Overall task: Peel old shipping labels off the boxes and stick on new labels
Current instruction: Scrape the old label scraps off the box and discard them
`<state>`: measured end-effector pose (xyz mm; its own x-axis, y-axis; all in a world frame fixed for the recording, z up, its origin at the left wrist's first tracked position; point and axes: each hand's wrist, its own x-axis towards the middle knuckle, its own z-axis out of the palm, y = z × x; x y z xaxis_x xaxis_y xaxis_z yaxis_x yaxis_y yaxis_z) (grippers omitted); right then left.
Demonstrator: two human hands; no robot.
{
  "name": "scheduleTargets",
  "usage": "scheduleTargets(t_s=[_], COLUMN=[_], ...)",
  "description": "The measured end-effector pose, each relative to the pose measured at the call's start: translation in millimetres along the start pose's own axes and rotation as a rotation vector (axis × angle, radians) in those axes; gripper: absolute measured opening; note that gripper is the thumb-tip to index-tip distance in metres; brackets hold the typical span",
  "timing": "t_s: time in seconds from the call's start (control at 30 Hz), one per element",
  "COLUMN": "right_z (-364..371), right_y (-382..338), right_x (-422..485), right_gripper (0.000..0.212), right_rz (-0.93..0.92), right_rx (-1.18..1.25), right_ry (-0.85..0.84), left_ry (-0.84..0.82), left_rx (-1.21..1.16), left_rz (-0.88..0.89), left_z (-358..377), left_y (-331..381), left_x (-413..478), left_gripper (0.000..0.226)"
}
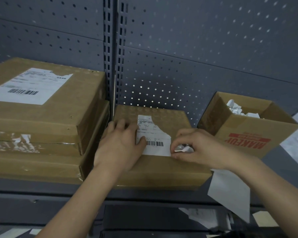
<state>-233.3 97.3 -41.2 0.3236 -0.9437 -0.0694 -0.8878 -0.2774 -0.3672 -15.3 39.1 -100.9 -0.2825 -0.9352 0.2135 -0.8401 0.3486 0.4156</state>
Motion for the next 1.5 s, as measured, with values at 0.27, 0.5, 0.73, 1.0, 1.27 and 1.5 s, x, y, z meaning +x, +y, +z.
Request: scheduleTargets(t_s=[0.27,0.5,0.73,1.0,1.27,1.5], right_z=[-9,-11,-10,-5,-2,1], right_y=[-16,-22,-23,-24,-32,-27], right_x=[13,15,16,16,11,9], right_gripper=[0.023,0.029,0.027,0.027,0.021,0.005], right_rz=[-0.112,-0.179,-0.176,-0.179,-0.178,-0.213], right_rx=[-0.342,-0.516,-0.547,-0.584,-0.712,-0.723], right_ry=[-0.164,-0.233,-0.222,-0.185,-0.214,-0.117], left_ry=[0.008,0.013,0.023,0.005,0.011,0.011], left_rx=[-0.015,-0.011,0.006,0.015,0.032,0.017], left_rz=[-0.001,0.006,-0.004,-0.002,0.007,0.021], left_z=[0,1,1,1,3,2], left_y=[0,1,1,1,1,1], left_x=[-1,-1,-1,-1,-1,-2], left_gripper=[0.044,0.045,0.045,0.047,0.048,0.048])
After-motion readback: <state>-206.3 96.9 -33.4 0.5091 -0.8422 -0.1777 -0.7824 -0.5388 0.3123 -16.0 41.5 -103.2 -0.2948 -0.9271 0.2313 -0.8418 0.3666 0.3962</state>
